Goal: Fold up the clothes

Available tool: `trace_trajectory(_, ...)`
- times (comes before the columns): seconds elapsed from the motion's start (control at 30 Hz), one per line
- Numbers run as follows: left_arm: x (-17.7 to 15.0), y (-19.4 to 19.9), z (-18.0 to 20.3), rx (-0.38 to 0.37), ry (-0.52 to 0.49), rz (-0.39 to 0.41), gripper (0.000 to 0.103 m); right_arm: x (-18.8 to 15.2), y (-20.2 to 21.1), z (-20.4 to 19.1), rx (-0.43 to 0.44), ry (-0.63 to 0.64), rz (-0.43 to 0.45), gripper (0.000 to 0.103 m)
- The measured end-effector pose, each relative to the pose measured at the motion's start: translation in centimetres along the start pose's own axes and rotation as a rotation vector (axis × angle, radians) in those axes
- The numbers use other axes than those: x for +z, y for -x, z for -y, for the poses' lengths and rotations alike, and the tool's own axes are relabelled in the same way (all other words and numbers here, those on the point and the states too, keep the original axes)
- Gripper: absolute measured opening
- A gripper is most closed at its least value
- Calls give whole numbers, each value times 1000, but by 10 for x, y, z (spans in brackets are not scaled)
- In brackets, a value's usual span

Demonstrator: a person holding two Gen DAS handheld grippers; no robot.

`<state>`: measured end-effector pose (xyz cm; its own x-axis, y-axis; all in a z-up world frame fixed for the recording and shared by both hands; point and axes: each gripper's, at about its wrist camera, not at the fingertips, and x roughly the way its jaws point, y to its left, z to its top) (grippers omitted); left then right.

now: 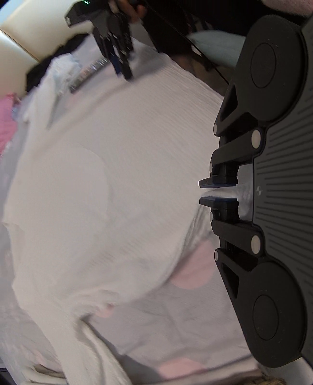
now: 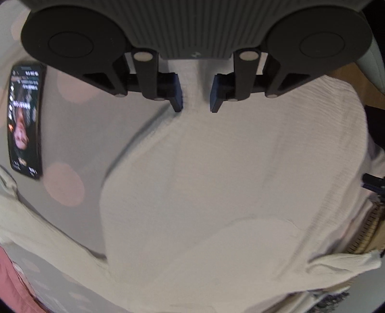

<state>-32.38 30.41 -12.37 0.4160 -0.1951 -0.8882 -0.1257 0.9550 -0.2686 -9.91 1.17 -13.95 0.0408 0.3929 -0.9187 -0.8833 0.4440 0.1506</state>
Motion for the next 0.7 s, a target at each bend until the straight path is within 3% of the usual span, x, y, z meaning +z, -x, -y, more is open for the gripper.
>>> trace_trajectory(0.17, 30, -4, 18, -73, 4, 64, 6, 22, -2, -21, 61, 22, 59, 28)
trace_trajectory(0.27, 43, -16, 24, -56, -2, 60, 6, 36, -7, -33, 76, 38, 62, 29)
trace_trajectory(0.4, 37, -15, 16, 34, 36, 23, 8, 40, -7, -40, 54, 71, 42, 38)
trace_trajectory(0.5, 28, -11, 6, 110, 76, -11, 20, 37, -5, -31, 12, 55, 17, 43)
trace_trajectory(0.7, 12, -3, -14, 263, 157, -79, 34, 21, -8, 4, -112, 2, -42, 48)
